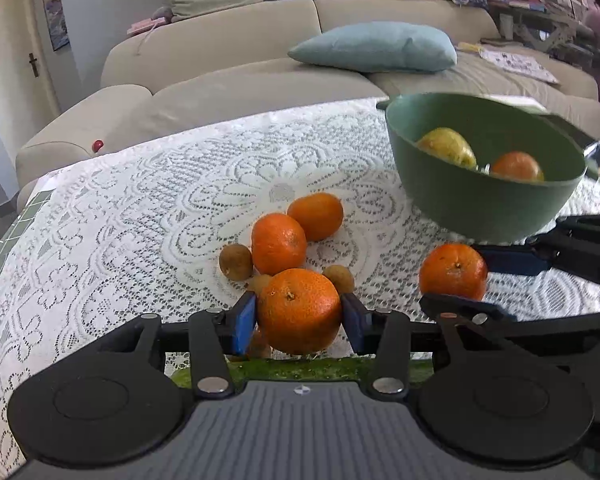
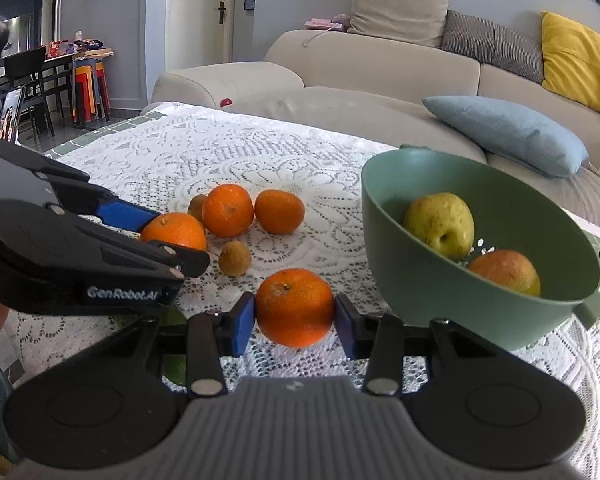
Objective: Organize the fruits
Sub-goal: 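Carry both mandarins over the green colander and lower them inside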
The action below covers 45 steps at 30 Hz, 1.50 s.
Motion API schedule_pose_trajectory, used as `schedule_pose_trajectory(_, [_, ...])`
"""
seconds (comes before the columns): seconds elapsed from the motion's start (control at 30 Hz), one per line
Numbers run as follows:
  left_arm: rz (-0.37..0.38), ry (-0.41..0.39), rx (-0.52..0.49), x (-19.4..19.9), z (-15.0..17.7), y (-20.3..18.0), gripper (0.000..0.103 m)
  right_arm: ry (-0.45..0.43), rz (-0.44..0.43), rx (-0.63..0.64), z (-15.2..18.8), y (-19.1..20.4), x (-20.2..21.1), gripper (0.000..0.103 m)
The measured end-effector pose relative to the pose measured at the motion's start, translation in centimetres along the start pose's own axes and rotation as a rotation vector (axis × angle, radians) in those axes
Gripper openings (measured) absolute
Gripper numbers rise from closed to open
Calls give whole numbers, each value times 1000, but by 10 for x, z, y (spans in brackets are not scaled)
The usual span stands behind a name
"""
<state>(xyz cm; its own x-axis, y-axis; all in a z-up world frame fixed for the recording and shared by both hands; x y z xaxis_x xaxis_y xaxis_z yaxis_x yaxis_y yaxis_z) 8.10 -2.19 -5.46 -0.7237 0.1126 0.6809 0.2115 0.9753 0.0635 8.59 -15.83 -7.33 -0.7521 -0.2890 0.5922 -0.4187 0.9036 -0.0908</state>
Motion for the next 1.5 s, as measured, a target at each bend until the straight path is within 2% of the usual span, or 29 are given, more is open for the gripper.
schedule_pose_trajectory(0.4, [19,-39,85,24,-16,1,51,-69,-18,77,-14,-1,29,40])
schedule_pose_trajectory(0.83, [74,-74,140,37,-46,-7,51,-132,-5,194,-44,-20,57,40])
schedule_pose_trajectory(0.97, [94,-85,162,37,-59,-13,51,-132,17,219,-53,-32,59,40])
schedule_pose_trajectory(1.17, [165,-89,197,29,-82,-25,51,-126,50,251,-65,-50,56,40])
schedule_pose_trajectory(1.5, [236,-48,202,1,-106,-48,51,-45,95,257,-74,-89,36,40])
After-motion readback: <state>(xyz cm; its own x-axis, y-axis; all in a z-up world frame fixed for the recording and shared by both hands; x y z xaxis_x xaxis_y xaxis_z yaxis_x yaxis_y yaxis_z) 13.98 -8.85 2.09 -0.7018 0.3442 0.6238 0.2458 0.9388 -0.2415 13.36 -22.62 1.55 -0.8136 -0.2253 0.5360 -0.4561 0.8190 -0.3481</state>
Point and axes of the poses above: each gripper's, at about its wrist camera, not at the fingertips, and x roughly against the way its jaws point, y to its left, z to its underside, the point moved 1 cm from there along -x, roughly the way its jaws point, and after that the axes turned 5 degrees about z, right-handed, at the moved point
